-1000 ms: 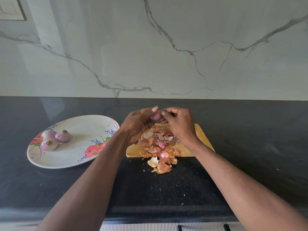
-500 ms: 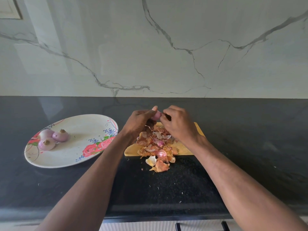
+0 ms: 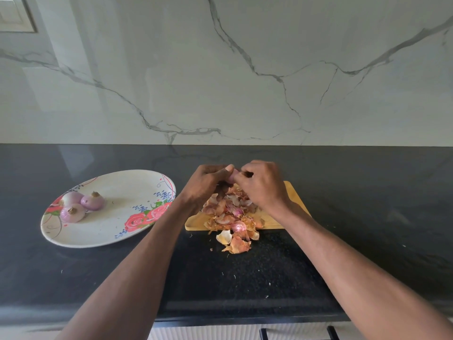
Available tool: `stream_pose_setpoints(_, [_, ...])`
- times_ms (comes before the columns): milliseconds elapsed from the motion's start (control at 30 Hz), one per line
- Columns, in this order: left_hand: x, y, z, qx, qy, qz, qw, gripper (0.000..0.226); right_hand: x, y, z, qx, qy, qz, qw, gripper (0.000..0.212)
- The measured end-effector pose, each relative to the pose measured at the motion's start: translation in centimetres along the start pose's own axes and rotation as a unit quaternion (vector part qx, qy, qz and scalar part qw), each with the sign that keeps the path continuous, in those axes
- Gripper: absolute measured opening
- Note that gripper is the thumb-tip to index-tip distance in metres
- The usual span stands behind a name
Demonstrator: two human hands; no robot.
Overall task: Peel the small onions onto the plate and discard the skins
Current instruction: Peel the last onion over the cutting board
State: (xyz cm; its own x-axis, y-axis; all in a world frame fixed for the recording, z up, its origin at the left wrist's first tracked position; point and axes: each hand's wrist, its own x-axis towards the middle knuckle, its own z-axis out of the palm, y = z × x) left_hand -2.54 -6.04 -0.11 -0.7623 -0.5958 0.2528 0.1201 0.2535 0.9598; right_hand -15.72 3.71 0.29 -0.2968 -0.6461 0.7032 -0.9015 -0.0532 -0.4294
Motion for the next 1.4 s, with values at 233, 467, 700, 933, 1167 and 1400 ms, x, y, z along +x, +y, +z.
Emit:
stream_pose_setpoints(233, [0.1, 0.4, -0.1, -0.160, -0.016, -0.019, 0.987, 0.027, 0.3, -0.8, -0.8, 0.347, 0.003, 0.233, 0.908, 0.025])
stream_pose_setpoints(467, [0.6, 0.4, -0.3, -0.264, -0.037, -0.052, 0.963, 0.026, 0.9, -1.1, -1.0, 0.483, -0.008, 0.331, 0.811, 0.021])
stream_pose_setpoints(700, [0.5, 0.3, -0.4, -0.297, -0.049, -0.029, 0.953, 0.026, 0.9, -0.9, -0.8, 0.507, -0.010, 0.372, 0.778, 0.019])
stream_pose_setpoints(933, [0.7, 0.5, -0.2, -0.312, 0.028, -0.036, 0.949, 0.023, 0.3, -0.9, -0.5, 0.384, -0.012, 0.256, 0.887, 0.020])
stream_pose_setpoints(1167, [0.5, 0.8, -0.3, -0.336, 0.035, -0.072, 0.939, 0.019, 0.7, -1.3, -0.3, 0.493, -0.006, 0.361, 0.792, 0.020])
stream_pose_setpoints(1400, [0.3, 1.1, -0.6, -0.389, 0.040, -0.089, 0.916, 0.024, 0.8, -0.2, -0.8, 0.406, -0.008, 0.401, 0.821, 0.024])
